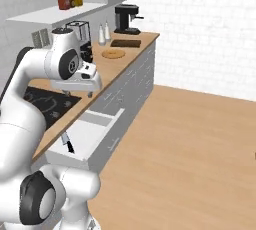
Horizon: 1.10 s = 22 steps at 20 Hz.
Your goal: Pick up the knife from the drawer and place it on the cutting board. Then place the meat from the plate to the cutting board.
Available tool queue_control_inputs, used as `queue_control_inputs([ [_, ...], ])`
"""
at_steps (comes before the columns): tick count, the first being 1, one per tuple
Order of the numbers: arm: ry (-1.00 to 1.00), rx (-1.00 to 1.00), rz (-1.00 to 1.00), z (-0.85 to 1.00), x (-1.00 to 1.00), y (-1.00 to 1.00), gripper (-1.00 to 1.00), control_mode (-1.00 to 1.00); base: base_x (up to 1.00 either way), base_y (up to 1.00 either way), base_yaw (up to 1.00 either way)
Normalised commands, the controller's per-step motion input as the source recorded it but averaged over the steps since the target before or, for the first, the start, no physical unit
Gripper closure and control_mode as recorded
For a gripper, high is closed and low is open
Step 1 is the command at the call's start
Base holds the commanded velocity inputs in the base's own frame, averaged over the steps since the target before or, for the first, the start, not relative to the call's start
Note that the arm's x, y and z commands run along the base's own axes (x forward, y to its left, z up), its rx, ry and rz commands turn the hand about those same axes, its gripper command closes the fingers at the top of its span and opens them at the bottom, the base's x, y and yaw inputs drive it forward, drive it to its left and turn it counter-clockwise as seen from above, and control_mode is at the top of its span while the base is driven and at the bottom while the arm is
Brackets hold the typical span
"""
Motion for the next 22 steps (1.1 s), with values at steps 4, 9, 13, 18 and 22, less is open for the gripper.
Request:
queue_control_inputs([
  [4,0.00,0.00,0.00,0.00,0.00,0.00,-1.00,1.00,-0.69,0.16,-0.15],
  [9,0.00,0.00,0.00,0.00,0.00,0.00,-1.00,1.00,-0.22,0.39,-0.21],
  [13,0.00,0.00,0.00,0.00,0.00,0.00,-1.00,1.00,0.09,0.62,-0.27],
  [18,0.00,0.00,0.00,0.00,0.00,0.00,-1.00,1.00,0.24,0.54,-0.27],
  [22,0.00,0.00,0.00,0.00,0.00,0.00,-1.00,1.00,0.53,0.07,-0.11],
])
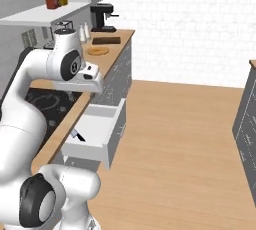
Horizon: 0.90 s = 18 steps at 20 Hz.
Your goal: Pick up the knife from the drawer and place it on the cutting board. Then place the meat from the plate to the cutting board.
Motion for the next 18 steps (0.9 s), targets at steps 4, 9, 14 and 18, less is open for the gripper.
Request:
queue_control_inputs([
  [4,0.00,0.00,0.00,0.00,0.10,0.00,-1.00,-1.00,0.42,0.00,-0.04],
  [9,0.00,0.00,0.00,-0.01,0.42,0.00,-1.00,-1.00,0.00,0.00,0.00],
  [14,0.00,0.00,0.00,-0.18,0.46,-0.04,-1.00,-1.00,0.00,0.00,0.00],
  [18,0.11,0.00,0.00,-0.92,0.79,0.00,-1.00,-1.00,0.00,0.00,0.00],
])
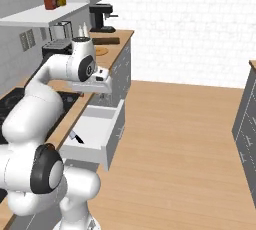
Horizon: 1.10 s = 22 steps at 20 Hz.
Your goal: Pick up the knife from the drawer and place it on the cutting board. Then place the meat from the plate to the cutting board.
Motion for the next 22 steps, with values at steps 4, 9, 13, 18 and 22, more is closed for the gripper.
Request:
queue_control_inputs([
  [4,0.25,0.00,0.00,-1.00,0.75,0.00,-1.00,-1.00,0.00,0.00,0.00],
  [9,0.17,0.02,0.00,-1.00,0.71,-0.14,-1.00,-1.00,0.00,0.00,0.00],
  [13,0.05,0.00,0.06,-1.00,0.19,-0.23,-1.00,-1.00,0.00,0.00,0.00],
  [18,0.03,0.00,0.02,-0.90,0.56,-0.01,-1.00,-1.00,0.00,0.00,0.00],
  [22,0.00,0.00,0.00,-0.59,0.53,0.00,-1.00,-1.00,0.00,0.00,0.00],
])
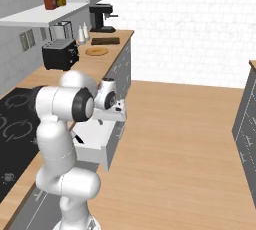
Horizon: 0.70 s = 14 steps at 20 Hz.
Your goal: Pick up the knife from the drawer and place it on the cutting board. Then place the meat from the plate to the cutting board.
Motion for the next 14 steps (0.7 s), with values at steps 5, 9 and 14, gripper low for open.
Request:
queue_control_inputs([
  [5,-0.02,0.00,0.01,-0.46,0.18,0.00,-1.00,-1.00,0.00,0.00,0.00],
  [9,-0.01,-0.04,0.00,-0.55,0.22,0.00,-1.00,-1.00,0.00,0.00,0.00],
  [14,-0.03,-0.05,0.00,-0.44,0.17,0.00,-1.00,-1.00,0.00,0.00,0.00],
])
